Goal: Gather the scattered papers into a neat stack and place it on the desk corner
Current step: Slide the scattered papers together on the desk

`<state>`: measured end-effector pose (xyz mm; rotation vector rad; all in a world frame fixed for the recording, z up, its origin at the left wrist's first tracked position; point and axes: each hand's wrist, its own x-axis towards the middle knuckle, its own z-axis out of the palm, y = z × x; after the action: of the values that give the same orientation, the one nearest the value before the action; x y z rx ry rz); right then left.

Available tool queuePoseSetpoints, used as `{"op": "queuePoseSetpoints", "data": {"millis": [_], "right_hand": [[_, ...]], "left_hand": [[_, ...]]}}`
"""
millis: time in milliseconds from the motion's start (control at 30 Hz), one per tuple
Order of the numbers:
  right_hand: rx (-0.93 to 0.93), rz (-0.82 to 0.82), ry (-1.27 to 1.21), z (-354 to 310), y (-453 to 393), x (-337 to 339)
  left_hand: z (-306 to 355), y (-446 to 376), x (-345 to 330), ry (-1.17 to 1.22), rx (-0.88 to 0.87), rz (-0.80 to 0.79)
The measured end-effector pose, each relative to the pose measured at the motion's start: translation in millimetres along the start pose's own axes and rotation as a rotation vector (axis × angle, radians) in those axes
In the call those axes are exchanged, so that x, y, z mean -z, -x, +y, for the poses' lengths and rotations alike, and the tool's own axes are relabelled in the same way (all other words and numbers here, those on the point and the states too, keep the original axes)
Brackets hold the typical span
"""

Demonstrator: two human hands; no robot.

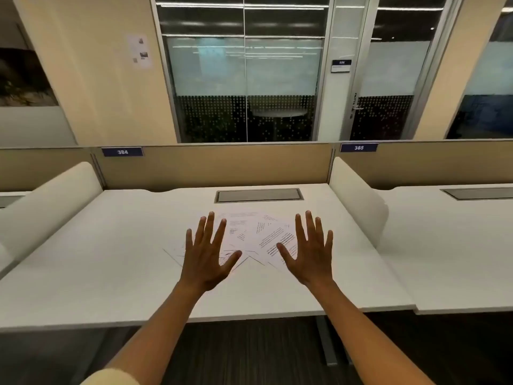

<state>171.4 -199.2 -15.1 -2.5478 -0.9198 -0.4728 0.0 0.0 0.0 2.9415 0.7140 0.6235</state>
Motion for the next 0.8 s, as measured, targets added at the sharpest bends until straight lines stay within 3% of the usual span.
{"op": "queuePoseSetpoints", "data": {"millis": [367, 800], "right_hand": [[-0.005, -0.074, -0.020, 28, 12, -33], [-0.037, -0.148, -0.010, 16, -2, -78]], "left_hand": [[-6, 19, -29, -0.042, 0.106, -0.089], [-34, -10, -60, -0.009, 0.114, -0.120]]}}
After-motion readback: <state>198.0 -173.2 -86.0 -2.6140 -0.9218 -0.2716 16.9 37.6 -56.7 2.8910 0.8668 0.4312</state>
